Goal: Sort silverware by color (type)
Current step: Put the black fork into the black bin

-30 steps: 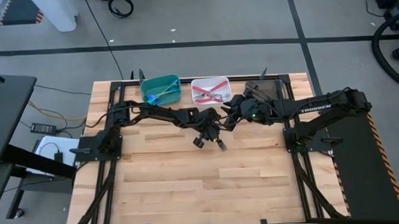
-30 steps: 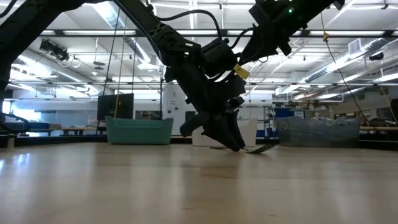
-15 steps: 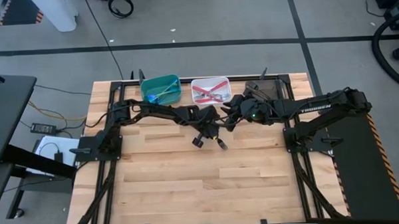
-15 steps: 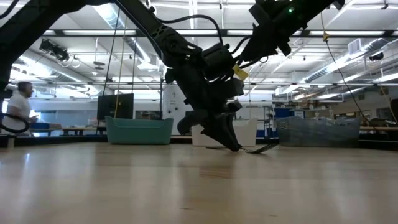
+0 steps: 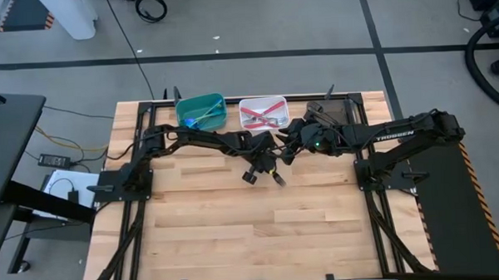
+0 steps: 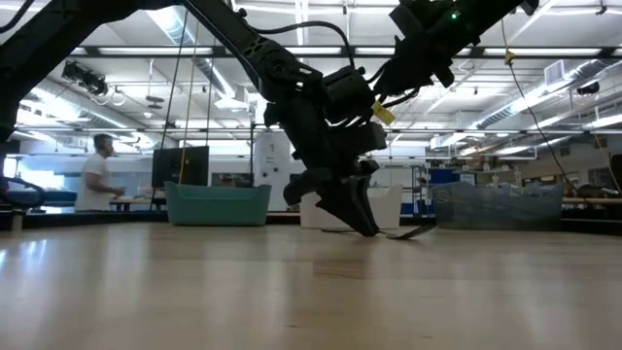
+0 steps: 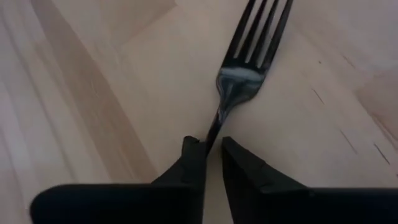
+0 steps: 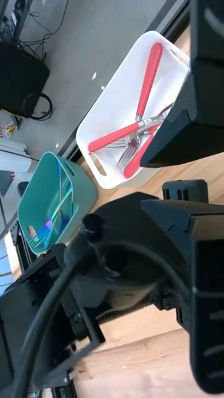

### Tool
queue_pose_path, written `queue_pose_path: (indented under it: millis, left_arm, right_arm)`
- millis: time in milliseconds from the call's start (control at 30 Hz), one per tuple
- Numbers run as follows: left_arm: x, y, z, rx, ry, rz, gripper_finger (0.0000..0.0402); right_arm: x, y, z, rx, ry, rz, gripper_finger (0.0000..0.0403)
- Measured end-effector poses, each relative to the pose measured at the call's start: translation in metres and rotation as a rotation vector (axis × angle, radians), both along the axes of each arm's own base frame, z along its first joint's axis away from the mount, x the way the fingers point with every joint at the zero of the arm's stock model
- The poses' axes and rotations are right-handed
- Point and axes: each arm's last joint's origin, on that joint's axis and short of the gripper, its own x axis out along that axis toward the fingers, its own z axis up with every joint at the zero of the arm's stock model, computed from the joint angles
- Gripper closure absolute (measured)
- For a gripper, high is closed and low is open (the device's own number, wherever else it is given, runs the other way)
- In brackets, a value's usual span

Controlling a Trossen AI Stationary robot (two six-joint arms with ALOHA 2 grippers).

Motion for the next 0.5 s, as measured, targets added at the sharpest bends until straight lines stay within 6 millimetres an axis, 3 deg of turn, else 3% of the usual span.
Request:
queue_pose_path:
  millis: [200,500]
  left_arm:
    - [0.0047,-0.0050,0.0071,0.039,0.021,0.005,0.0325]
    - [0.0092,0.0003,0.0099,0.100,-0.034,0.045,0.0322]
  right_arm:
    - [-0.0001,0.0001,-0.0003,0.002,0.003,0.003,0.0300]
    - [0.0002,0.0006,-0.0004,0.014,0.003,0.022,0.0300]
